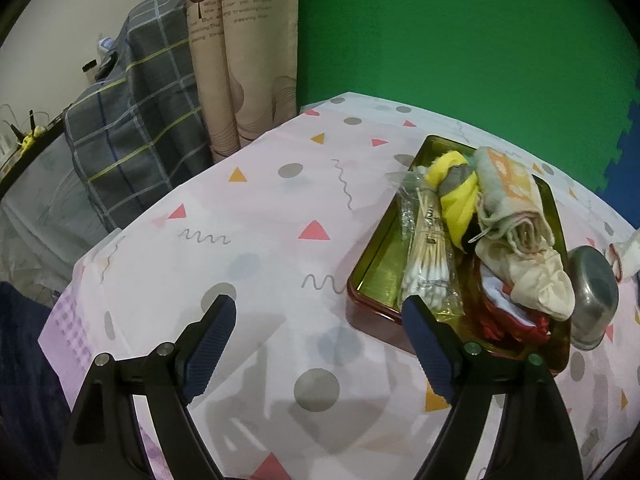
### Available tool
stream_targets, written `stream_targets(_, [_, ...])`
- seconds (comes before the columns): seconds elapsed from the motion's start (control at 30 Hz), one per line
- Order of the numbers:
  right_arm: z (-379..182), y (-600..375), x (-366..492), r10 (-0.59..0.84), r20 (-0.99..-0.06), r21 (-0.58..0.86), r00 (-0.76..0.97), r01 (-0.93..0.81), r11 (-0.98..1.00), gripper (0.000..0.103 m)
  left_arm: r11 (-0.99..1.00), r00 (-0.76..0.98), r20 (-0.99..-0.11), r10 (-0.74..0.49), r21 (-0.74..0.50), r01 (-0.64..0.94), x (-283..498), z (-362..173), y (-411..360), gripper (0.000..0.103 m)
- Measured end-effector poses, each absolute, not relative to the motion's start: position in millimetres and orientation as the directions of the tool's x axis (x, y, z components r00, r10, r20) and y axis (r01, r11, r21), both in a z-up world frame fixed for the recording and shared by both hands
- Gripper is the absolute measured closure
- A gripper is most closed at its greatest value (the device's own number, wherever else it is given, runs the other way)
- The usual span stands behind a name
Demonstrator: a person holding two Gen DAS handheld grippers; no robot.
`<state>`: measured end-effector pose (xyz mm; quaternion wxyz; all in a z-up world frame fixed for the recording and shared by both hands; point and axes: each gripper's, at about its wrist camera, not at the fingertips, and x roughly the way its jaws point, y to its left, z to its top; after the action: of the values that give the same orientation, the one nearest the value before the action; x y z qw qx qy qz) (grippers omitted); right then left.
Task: Organize soft objects
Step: 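Carry the black-and-purple packet into the gold tin and open the right tool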
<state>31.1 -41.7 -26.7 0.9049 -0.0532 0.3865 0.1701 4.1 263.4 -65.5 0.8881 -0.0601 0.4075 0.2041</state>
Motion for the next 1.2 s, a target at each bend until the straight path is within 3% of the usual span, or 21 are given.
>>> stream_targets(0.43, [-37.0,61.9,58.6,0.364,-0.733,0.052,0.575,-0.486,0.872,0.079,0.898,0.570,-0.758,0.317,0.047,-0.436,4.5,-68.2,272.9,0.020])
stream_targets(1.2, [-63.6,120.5,113.8,0.383,-0.751,0.118,0.538,-0.461,0.880,0.077,0.910,0.586,-0.762,0.277,0.012,-0.414,3.7,-68.1,271.9,0.020])
